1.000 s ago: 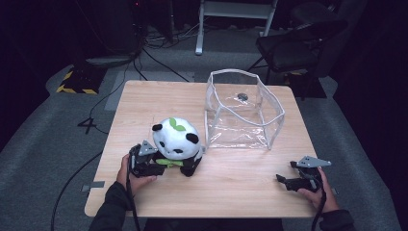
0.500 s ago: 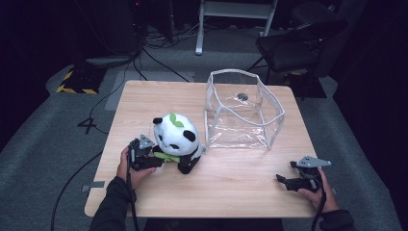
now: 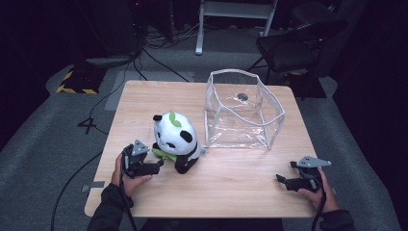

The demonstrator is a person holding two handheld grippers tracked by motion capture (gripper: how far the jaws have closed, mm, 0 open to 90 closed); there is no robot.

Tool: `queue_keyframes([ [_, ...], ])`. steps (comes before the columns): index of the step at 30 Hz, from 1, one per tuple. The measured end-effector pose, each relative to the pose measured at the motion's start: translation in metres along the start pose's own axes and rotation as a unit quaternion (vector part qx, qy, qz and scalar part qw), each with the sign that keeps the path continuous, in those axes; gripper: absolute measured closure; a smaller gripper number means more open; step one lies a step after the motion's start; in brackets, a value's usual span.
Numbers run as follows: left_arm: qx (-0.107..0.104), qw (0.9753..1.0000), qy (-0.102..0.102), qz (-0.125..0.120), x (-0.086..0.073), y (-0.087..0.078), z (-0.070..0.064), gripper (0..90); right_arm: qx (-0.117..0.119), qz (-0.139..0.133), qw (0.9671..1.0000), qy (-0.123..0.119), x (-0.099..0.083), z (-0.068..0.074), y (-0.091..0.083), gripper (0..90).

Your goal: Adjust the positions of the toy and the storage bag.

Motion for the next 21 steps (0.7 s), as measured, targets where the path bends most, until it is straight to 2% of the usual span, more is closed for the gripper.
queue_keyframes([
  [3,-0.008,0.9999,0.014,0.001,-0.009,-0.005,-0.015,17.5,0.0,0.0,1.0,0.0,0.0,0.0,0.0,12.2],
  [4,-0.005,0.9996,0.025,0.01,-0.012,-0.007,-0.02,18.0,0.0,0.0,1.0,0.0,0.0,0.0,0.0,12.2],
  [6,-0.005,0.9995,0.025,0.018,-0.018,-0.009,-0.027,17.9,0.0,0.0,1.0,0.0,0.0,0.0,0.0,12.2],
  [8,-0.028,0.9993,0.015,0.02,-0.027,-0.013,-0.034,17.8,0.0,0.0,1.0,0.0,0.0,0.0,0.0,12.2],
  [10,-0.036,0.9988,0.021,0.026,-0.033,-0.015,-0.042,17.5,0.0,0.0,1.0,0.0,0.0,0.0,0.0,12.2],
  [14,-0.064,0.9972,0.03,0.023,-0.031,-0.013,-0.058,19.2,0.0,0.0,1.0,0.0,0.0,0.0,0.0,12.2],
  [15,-0.065,0.9969,0.036,0.027,-0.03,-0.011,-0.062,20.8,0.0,0.0,1.0,0.0,0.0,0.0,0.0,12.2],
  [16,-0.068,0.9965,0.039,0.031,-0.029,-0.008,-0.064,27.5,0.001,0.0,1.0,0.0,0.0,0.0,0.0,12.2],
  [19,-0.074,0.9951,0.05,0.042,-0.026,0.001,-0.072,29.1,0.001,0.0,1.0,-0.001,0.0,0.0,0.0,12.2],
  [21,-0.069,0.9955,0.047,0.044,-0.024,0.006,-0.074,27.2,0.001,0.0,1.0,-0.001,0.0,0.0,0.0,12.2],
])
Point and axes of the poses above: each handheld gripper's, and its own axes: y roughly forward along the jaws, x roughly out of its top, z roughly to its left, the point moved 5 cm from there along y, roughly forward along the jaws, and after that the axes turned 10 degrees about -y, right-handed, at the moved point
